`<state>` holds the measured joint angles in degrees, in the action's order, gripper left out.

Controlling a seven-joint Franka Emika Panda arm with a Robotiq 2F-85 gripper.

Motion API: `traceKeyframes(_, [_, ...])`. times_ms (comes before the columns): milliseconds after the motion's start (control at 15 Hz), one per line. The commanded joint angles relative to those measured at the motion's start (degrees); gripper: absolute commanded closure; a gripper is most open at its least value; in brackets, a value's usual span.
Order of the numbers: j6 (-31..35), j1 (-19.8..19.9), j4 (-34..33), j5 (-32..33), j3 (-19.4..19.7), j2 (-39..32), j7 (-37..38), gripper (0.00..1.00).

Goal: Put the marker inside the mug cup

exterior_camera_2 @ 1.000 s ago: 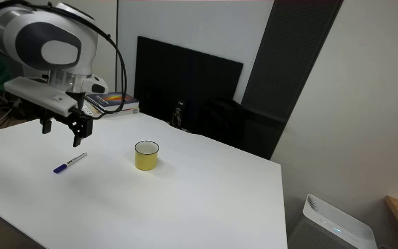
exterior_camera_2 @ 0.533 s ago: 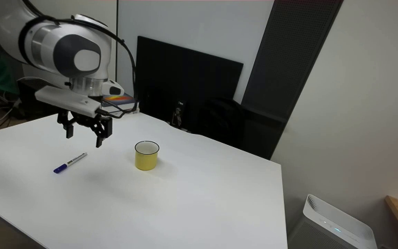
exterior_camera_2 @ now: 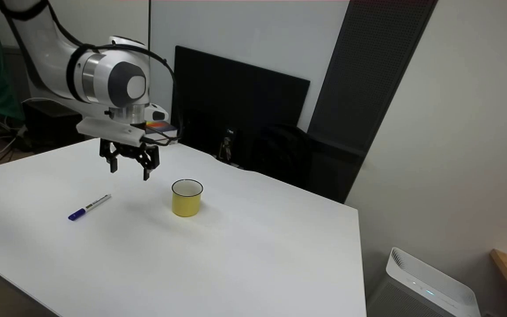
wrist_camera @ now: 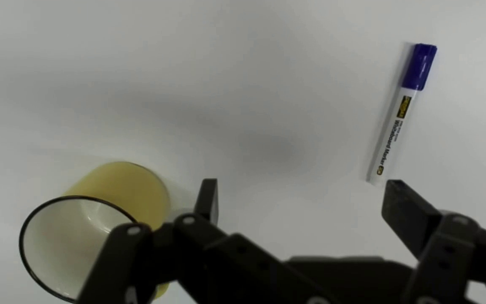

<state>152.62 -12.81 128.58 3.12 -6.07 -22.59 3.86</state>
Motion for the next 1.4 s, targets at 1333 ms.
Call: traceKeyframes(1333, [9.0,-15.8,-14.5,-0.2,7.0,-18.5,22.0,0.0])
